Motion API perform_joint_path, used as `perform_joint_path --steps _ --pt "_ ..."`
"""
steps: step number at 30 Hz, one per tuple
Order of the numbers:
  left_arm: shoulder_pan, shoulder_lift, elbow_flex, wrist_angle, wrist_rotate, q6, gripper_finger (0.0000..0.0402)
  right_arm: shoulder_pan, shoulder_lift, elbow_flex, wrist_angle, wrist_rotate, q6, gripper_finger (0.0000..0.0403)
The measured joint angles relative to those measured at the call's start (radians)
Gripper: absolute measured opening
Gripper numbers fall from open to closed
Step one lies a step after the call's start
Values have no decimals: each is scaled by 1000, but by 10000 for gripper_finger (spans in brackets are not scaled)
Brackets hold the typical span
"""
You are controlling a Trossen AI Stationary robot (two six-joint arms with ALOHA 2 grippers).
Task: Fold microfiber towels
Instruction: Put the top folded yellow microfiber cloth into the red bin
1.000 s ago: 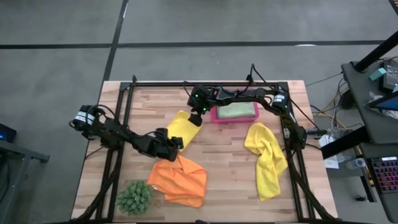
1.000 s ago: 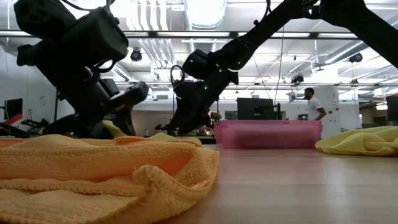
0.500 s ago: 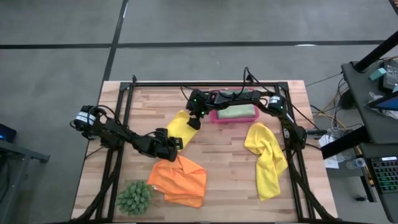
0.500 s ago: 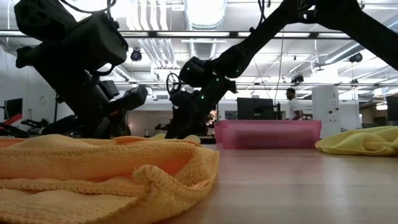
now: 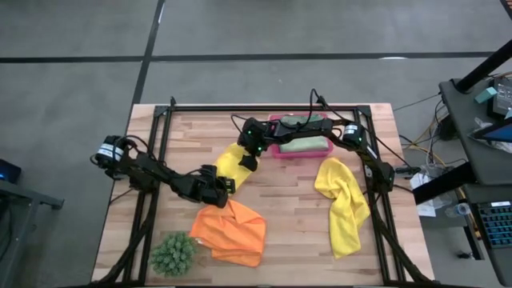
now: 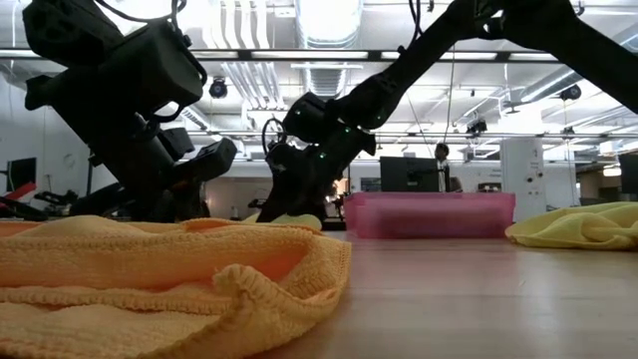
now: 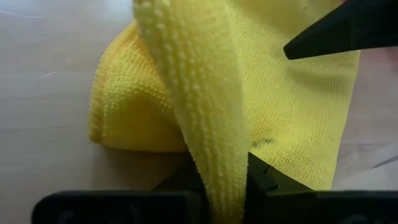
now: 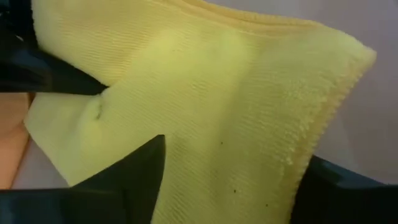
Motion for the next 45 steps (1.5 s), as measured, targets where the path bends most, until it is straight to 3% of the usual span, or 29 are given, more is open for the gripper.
perform_joint_path --steps 10,12,24,30,36,39,45 --pt "0 0 4 -3 -9 85 28 6 -5 -1 -1 -2 13 44" --pt "0 -3 13 -4 -9 120 28 6 -16 -1 -15 -2 12 20" --pt "28 -59 100 -1 -20 325 28 11 -173 -2 -179 14 -20 14" --pt "59 -63 189 8 -40 511 28 30 -319 -85 -227 148 -43 13" --pt "127 -63 234 267 -23 807 28 27 -514 -251 -218 186 1 13" --pt "165 -59 244 437 39 965 28 30 -606 -333 -218 282 30 13" --pt "238 -58 261 497 102 1069 28 28 -779 -471 -215 446 79 13"
